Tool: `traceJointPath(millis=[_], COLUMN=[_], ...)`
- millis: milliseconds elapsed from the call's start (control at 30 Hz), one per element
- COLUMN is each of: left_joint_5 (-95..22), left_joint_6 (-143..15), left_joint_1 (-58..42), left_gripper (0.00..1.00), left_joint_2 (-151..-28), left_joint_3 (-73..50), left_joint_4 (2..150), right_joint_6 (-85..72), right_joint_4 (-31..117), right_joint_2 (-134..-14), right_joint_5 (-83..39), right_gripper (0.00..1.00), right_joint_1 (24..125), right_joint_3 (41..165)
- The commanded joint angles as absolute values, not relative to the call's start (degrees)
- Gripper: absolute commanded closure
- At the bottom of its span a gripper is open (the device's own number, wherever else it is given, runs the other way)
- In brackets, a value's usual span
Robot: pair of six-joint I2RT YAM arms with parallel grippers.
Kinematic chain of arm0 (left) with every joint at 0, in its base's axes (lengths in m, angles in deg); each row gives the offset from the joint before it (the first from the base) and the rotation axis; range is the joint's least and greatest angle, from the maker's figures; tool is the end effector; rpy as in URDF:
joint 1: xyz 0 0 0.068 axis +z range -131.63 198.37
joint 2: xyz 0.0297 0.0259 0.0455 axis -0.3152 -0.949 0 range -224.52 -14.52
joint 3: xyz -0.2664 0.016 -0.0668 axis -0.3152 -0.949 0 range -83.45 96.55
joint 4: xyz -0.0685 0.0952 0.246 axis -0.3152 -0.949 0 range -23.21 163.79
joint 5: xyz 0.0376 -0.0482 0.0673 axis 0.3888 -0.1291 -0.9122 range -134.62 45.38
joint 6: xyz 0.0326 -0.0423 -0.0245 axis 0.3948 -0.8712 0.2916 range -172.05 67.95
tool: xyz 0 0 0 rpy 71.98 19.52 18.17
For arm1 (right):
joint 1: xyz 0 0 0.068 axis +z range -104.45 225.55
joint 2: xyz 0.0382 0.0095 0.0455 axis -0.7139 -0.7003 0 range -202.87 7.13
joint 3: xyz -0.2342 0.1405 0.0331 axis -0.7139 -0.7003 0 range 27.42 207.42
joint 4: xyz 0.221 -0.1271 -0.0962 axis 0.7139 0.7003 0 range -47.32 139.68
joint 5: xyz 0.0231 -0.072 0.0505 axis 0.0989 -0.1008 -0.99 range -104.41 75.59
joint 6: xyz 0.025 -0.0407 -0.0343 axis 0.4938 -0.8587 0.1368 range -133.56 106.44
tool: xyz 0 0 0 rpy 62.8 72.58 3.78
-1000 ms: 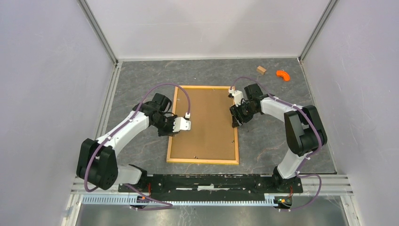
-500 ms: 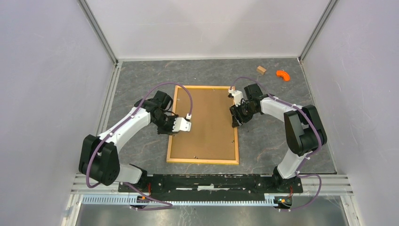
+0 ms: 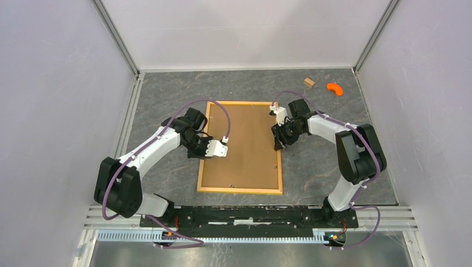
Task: Take the photo out of the frame
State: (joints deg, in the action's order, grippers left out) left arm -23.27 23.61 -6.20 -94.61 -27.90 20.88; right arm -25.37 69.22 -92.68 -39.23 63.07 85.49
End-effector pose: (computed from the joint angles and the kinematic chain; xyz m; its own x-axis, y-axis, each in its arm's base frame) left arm 0.2277 -0.1211 0.2129 0.2251 0.8893 -0.3982 0.9738 -0.1916 0.1225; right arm 0.3175 0.1189 0.1450 -0.7810 -0.4413 -0.4419 -0.5937 0.7442 0.3061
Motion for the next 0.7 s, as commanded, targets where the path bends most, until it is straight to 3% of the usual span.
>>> traceJointPath(millis=[0,300,667], left_joint_5=[-25.4,-25.3,-25.8], left_joint_6=[23.5,21.9,11.4], left_joint_1=[-6.7,-9.3,-9.3], left_gripper=[0.98,0.98,0.98], left_joint_2=[-93.2,-90.6,-87.6], left_joint_3=[-28.9,-31.2,-27.1], left_joint_4=[28.6,33.0,26.8], right_joint_6=[-26.7,-26.8,-26.6], right_joint_4=[69.3,69.2,69.3], right_joint_2=[-94.6,-94.8,-94.0], right_joint_5=[-35.5,-36.0,-35.8], right_gripper=[0.49,0.49,0.50], right_joint_1=[63.3,64.0,63.9], right_joint_3=[85.3,85.3,85.1])
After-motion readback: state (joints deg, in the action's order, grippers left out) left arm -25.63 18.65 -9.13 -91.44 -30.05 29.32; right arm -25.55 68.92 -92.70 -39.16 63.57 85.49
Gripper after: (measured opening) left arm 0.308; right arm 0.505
